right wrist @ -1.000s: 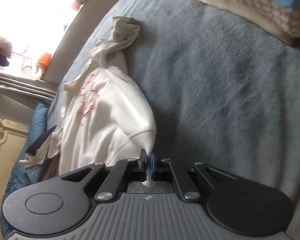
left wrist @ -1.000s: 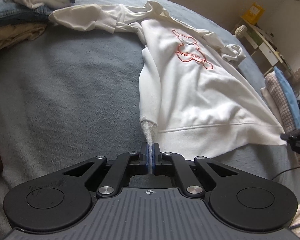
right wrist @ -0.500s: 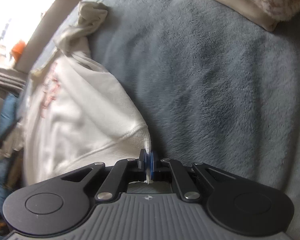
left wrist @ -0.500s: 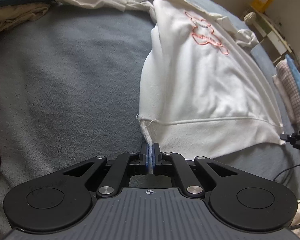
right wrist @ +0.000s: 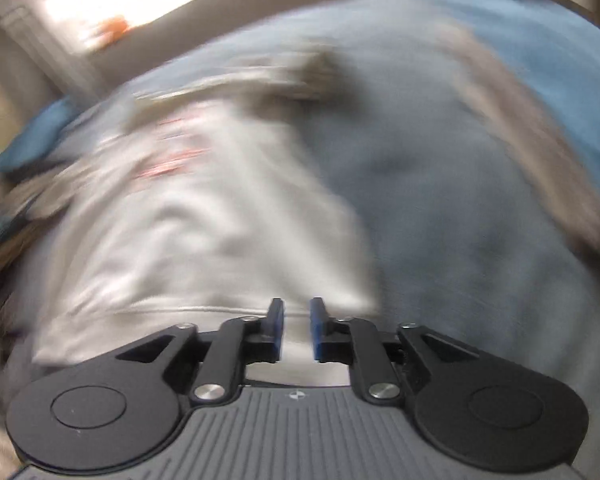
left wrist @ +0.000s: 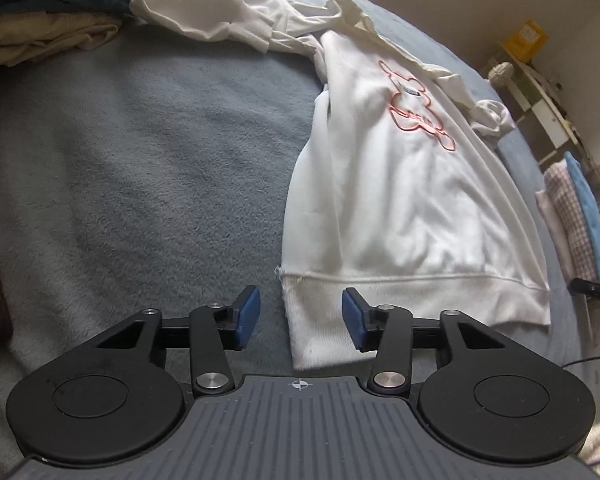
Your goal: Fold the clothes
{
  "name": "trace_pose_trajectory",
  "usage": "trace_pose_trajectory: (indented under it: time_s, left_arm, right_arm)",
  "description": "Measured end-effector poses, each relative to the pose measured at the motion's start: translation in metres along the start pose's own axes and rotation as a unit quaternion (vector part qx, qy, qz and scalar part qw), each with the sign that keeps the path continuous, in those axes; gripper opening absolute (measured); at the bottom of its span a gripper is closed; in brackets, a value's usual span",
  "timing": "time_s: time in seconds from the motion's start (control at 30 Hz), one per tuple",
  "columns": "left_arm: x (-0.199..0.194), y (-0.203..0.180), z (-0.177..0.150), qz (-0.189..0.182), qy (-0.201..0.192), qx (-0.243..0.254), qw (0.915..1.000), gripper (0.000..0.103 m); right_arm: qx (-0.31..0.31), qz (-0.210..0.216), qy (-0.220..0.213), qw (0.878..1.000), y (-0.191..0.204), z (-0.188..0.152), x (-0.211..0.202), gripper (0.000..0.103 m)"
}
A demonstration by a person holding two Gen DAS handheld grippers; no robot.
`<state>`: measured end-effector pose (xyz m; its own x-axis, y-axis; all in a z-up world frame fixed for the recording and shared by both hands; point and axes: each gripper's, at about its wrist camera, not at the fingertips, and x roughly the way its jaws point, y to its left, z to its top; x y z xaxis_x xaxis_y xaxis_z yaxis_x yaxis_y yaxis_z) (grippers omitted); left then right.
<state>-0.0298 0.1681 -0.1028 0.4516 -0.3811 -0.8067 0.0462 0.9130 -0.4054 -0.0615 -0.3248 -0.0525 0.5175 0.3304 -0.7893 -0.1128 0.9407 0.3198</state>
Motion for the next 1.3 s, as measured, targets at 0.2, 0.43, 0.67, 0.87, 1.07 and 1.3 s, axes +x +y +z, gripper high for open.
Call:
trace_pose_trajectory:
  time_s: [0.2,0.43,0.67,0.87,1.07,1.3]
  left_arm:
    - [0.016,0.005,0.002,0.008,-0.001,-0.024,0.9997,0.051]
    - [0.022,0.010,0.002,-0.008,-0.005,-0.044,0.9990,0.050]
    - [0.026,0.011,0.006,-0.039,0.010,-0.053,0.9978,0.030]
    - [0.023,0.017,0.009,-0.086,0.019,-0.104,0.9906,0.020]
    - [0.017,0.019,0.012,-0.133,0.028,-0.157,0.9781,0.018]
    - [0.016,0.019,0.011,-0.134,0.025,-0.169,0.9761,0.018]
  right_arm:
    - [-0.202,0.139,0.047,0.968,0.113,0.014,0.053,0.033]
    - [-0.344,0.209,0.095,0.911,0.210,-0.012,0.097,0.045]
    - [-0.425,0.194,0.080,0.881,0.252,-0.047,0.120,0.063]
    - [-0.428,0.166,0.048,0.887,0.265,-0.056,0.134,0.065]
    - [-0.467,0.148,0.026,0.871,0.280,-0.075,0.146,0.070]
    - [-0.482,0.083,-0.036,0.871,0.288,-0.090,0.159,0.049]
